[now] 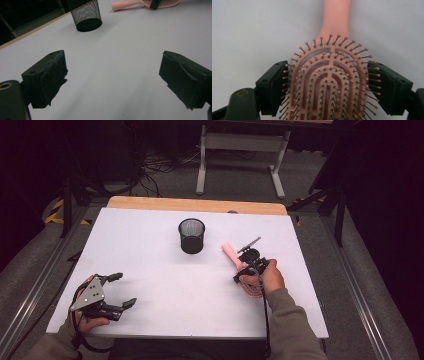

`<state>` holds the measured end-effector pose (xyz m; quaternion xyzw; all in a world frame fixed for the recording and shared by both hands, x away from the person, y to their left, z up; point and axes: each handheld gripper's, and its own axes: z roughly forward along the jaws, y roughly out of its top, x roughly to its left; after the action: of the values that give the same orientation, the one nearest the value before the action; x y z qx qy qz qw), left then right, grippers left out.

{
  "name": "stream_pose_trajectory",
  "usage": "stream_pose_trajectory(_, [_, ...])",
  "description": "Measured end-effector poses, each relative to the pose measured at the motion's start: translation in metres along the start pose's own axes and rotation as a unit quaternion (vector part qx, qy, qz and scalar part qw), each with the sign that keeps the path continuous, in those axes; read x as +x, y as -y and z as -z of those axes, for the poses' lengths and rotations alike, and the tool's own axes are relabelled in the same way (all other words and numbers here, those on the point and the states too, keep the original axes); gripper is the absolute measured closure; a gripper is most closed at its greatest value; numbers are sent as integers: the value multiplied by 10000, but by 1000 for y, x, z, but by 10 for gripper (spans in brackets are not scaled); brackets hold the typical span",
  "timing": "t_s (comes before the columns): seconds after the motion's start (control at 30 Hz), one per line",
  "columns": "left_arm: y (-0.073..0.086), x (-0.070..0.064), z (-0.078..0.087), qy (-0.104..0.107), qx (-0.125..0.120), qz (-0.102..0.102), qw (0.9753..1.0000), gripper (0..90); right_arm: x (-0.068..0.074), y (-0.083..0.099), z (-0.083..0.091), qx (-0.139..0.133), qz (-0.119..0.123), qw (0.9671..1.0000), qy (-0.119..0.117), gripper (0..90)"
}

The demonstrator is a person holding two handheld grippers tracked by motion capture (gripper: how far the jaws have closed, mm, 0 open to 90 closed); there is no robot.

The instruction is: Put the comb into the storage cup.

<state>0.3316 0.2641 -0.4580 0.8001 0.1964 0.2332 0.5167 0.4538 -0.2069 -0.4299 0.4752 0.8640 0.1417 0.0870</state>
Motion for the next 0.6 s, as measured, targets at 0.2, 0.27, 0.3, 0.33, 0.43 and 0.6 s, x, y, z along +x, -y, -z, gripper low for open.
stream_pose_trajectory(0.2, [-2, -1, 0, 15, -94, -53, 9999, 87, 0, 2, 5, -121, -3, 9999, -58, 207])
stream_pose_trajectory(0.27, [-3, -3, -1, -45, -77, -133, 9999, 92, 1, 2, 9, -178, 64, 9997, -140, 207])
stream_pose_trajectory(0.3, [-3, -4, -2, -43, -73, -159, 9998, 92, 2, 2, 11, -169, 70, 9998, -124, 207])
stream_pose_trajectory(0.33, [-4, -5, -3, -23, -62, -202, 9998, 92, 3, 2, 12, -170, 140, 9997, -135, 207])
stream_pose_trajectory(0.43, [-6, -7, -6, -19, -10, -336, 9994, 93, 5, 3, 17, -268, 169, 9994, -136, 207])
stream_pose_trajectory(0.6, [-6, -5, -6, -7, -7, -282, 9996, 94, 8, 7, 25, -454, 247, 9985, -207, 207])
